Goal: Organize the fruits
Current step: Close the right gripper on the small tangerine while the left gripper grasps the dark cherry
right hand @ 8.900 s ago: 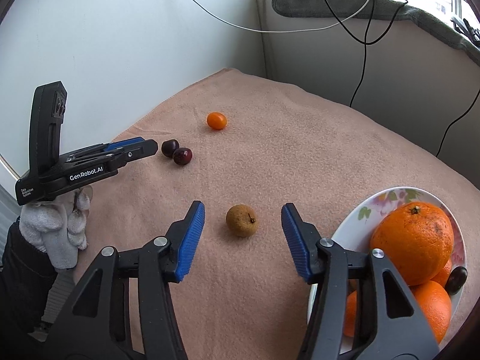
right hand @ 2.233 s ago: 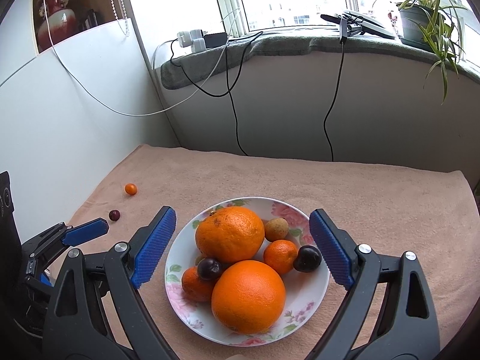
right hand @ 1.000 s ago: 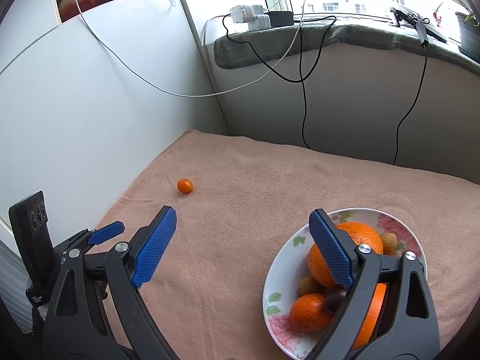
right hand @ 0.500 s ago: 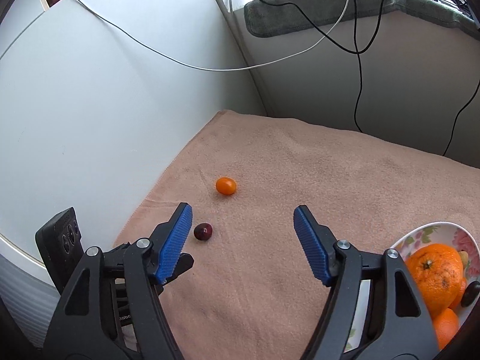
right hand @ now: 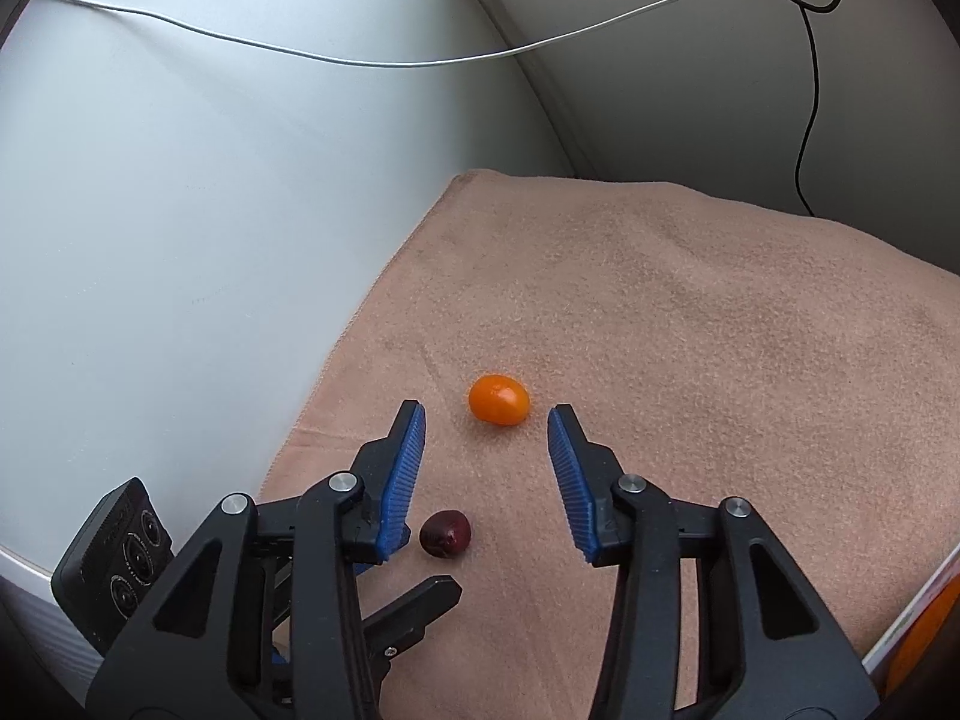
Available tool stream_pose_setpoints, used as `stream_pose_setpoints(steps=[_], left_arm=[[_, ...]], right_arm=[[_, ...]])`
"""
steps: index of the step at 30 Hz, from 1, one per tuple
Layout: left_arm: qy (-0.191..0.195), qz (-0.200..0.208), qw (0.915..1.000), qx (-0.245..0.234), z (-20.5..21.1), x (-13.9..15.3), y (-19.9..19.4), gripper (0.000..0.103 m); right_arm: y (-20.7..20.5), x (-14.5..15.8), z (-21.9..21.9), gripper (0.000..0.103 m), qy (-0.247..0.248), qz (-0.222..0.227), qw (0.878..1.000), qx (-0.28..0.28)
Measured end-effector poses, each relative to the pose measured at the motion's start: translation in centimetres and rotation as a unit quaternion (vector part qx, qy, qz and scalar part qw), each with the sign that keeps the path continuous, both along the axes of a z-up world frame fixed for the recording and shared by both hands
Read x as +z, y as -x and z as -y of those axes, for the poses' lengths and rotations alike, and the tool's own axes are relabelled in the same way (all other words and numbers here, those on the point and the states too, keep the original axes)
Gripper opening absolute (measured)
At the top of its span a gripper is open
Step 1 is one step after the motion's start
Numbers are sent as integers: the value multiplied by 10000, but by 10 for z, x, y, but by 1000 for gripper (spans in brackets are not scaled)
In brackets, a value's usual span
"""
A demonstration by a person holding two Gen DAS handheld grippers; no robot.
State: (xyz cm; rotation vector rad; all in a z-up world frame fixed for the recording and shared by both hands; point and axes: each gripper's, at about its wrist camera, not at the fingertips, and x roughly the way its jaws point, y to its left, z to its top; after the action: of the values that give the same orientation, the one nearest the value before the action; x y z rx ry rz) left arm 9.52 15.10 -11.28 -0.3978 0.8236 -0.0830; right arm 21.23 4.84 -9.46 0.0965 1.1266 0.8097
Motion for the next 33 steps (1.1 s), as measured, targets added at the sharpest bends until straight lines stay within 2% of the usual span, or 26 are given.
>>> stream_pose_setpoints(steps=[7,15,18,24,33], left_arm=[[-1,-88,10000,-9,3,-3,-3,37],[-53,-167,9998,-52,7,-5,-12,35],[-74,-190,9998,-34,8,-6,-16,31],[-39,-217,9998,-6,7,-7,-24,23],[-38,-160,9999,-2,2,-7,-16,23]], right_arm=[[-10,-16,-18,39,195,-29,9998,19],[-13,-24,-30,36,487,154,9986,126],[-14,-28,-36,32,590,234,9978,214],[-14,-32,-40,29,659,309,9970,269],[-11,-21,-24,28,541,382,9976,211]])
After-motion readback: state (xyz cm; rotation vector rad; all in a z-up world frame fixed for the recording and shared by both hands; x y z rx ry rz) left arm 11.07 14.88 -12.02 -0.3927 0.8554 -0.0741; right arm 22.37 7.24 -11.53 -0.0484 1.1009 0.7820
